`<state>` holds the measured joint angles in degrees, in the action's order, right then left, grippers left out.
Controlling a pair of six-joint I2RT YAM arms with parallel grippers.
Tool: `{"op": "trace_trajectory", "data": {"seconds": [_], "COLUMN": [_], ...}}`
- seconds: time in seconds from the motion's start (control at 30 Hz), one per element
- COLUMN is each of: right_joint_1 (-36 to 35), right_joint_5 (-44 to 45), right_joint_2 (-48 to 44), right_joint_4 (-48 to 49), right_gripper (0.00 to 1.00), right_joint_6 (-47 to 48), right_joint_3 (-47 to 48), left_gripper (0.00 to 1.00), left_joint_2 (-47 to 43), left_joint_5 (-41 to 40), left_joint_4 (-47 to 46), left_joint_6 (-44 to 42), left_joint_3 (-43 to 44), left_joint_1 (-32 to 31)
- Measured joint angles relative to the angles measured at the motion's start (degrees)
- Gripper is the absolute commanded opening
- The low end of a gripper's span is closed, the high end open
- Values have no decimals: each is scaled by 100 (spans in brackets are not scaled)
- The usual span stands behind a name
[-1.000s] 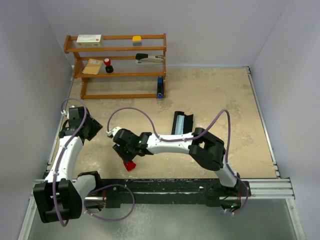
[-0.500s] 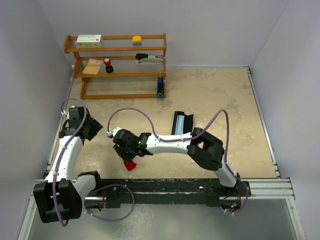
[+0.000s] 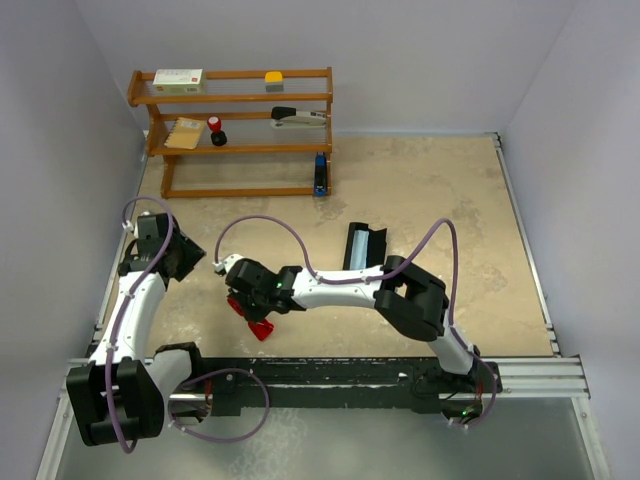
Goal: Organize the sunglasses
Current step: Pick up the sunglasses from the center of the board.
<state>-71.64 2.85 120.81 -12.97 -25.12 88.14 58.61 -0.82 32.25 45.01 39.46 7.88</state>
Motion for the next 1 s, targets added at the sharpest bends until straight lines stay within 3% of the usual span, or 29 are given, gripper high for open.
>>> {"op": "trace_trajectory", "data": {"seconds": [0.23, 0.47, 0.83, 1.0], "right_joint_1": [4, 151, 1180, 1648], "right_joint_5": [-83, -66, 350, 575], "right_joint_2": [-140, -953, -2653, -3128], "right_joint_4": [133, 111, 79, -28], "right_gripper": [0, 0, 0, 0], "right_joint_6": [-177, -422, -678, -691], "right_joint_3": [-247, -1115, -2328, -2601], "left_gripper": [44, 44, 44, 44], "left_joint_2": [-2, -2, -33, 90], "left_joint_5": [-9, -81, -129, -317], "left_joint_4": [0, 0, -138, -319], "left_joint_6": [-2, -7, -7, 50], "left_joint_3": [0, 0, 0, 42], "left_joint_1": [0, 0, -31, -566]}}
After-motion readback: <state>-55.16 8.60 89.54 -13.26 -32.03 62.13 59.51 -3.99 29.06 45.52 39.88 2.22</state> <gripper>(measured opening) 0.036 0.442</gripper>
